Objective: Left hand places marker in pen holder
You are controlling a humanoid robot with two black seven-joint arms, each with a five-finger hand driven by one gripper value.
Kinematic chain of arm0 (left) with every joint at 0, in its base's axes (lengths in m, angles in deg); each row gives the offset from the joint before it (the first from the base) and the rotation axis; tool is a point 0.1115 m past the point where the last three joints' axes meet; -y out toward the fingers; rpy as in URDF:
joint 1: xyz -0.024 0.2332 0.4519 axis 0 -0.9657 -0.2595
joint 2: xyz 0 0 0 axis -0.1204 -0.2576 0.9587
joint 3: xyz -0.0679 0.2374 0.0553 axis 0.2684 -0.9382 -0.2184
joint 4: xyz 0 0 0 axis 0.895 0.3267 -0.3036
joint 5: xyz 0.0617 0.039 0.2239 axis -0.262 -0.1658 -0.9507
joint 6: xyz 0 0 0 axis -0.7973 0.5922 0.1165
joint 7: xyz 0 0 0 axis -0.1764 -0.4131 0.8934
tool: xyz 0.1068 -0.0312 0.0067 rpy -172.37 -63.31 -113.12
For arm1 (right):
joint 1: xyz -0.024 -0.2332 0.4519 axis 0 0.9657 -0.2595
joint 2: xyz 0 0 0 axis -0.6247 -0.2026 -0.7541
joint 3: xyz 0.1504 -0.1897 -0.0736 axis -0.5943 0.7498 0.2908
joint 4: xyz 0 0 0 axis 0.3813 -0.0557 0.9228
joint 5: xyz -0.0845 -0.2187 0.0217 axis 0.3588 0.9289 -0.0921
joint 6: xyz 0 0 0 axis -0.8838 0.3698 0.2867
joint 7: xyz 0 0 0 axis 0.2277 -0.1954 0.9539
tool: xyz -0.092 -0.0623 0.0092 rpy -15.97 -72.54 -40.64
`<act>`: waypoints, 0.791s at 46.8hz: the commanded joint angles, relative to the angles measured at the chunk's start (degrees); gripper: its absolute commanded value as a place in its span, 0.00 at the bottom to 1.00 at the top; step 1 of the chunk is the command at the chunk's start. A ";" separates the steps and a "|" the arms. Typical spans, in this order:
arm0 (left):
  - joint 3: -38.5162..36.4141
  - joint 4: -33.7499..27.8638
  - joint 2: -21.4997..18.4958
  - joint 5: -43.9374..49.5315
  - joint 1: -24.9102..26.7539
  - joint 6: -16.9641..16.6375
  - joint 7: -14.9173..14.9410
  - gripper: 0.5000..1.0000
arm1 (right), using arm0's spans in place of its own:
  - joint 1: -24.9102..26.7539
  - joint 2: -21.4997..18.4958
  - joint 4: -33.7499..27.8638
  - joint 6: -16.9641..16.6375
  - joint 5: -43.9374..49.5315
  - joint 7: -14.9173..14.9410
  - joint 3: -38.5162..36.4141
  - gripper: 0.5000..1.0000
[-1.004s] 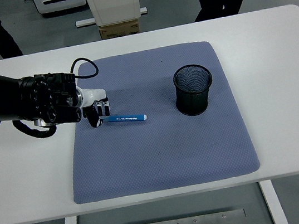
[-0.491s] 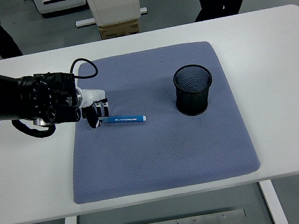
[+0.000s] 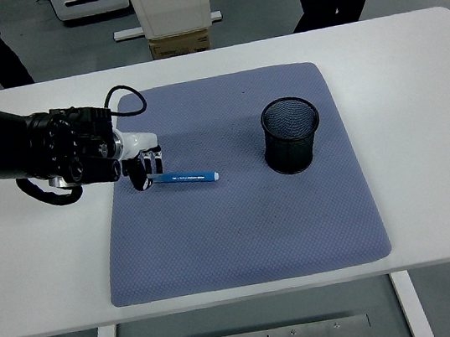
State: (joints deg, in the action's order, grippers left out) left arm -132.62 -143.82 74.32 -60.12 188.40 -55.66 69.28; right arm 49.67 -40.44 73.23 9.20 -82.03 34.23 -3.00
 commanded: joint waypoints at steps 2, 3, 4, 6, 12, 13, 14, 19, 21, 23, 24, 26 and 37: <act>-0.22 0.01 0.00 0.00 0.42 -0.06 0.00 0.00 | 0.00 0.00 -0.02 0.03 0.00 0.04 0.00 1.00; -0.22 0.01 0.00 0.00 0.42 -0.06 0.00 0.00 | 0.00 0.00 -0.02 0.03 0.00 0.04 0.00 1.00; -0.22 0.01 0.00 0.00 0.51 -0.06 0.00 0.00 | 0.00 0.00 -0.02 -0.05 0.00 0.04 0.00 1.00; -0.40 0.01 0.00 0.00 0.51 -0.06 0.00 0.00 | 0.00 0.00 0.07 -0.05 0.00 -0.05 0.00 1.00; -0.75 0.01 0.00 0.00 0.95 -0.06 0.00 0.00 | 0.00 0.00 -0.02 -0.05 0.00 0.04 0.00 1.00; -0.75 0.01 0.00 0.00 1.03 -0.06 0.00 0.00 | 0.00 0.00 -0.02 0.03 0.00 0.04 0.00 1.00; -0.75 0.01 0.00 0.00 1.03 -0.06 0.00 0.00 | 0.00 0.00 -0.02 0.03 0.00 0.04 0.00 1.00; -0.75 0.01 0.00 0.00 1.03 -0.06 0.00 0.00 | 0.00 0.00 0.07 0.03 0.00 -0.05 0.00 1.00; -0.75 0.01 0.00 0.00 1.03 -0.06 0.00 0.00 | 0.00 0.00 0.07 0.03 0.00 0.04 0.00 1.00; -0.83 0.01 0.00 0.00 1.12 -0.06 0.00 0.00 | 0.00 0.00 -0.02 -0.05 0.00 0.04 0.00 1.00; -0.92 0.01 0.00 0.00 1.12 -0.06 0.00 0.00 | 0.00 0.00 -0.02 -0.05 0.00 -0.05 0.00 1.00; -1.01 0.01 0.00 0.00 1.12 -0.06 0.00 0.00 | 0.00 0.00 0.07 -0.05 0.00 0.04 0.00 1.00; -1.63 0.10 0.00 0.00 1.82 -0.06 0.00 0.00 | 0.00 0.00 -0.02 -0.05 0.00 0.04 0.00 1.00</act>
State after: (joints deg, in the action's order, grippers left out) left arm -134.01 -143.81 74.32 -60.12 190.11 -55.72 69.27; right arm 49.67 -40.44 73.24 9.21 -82.03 34.20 -3.00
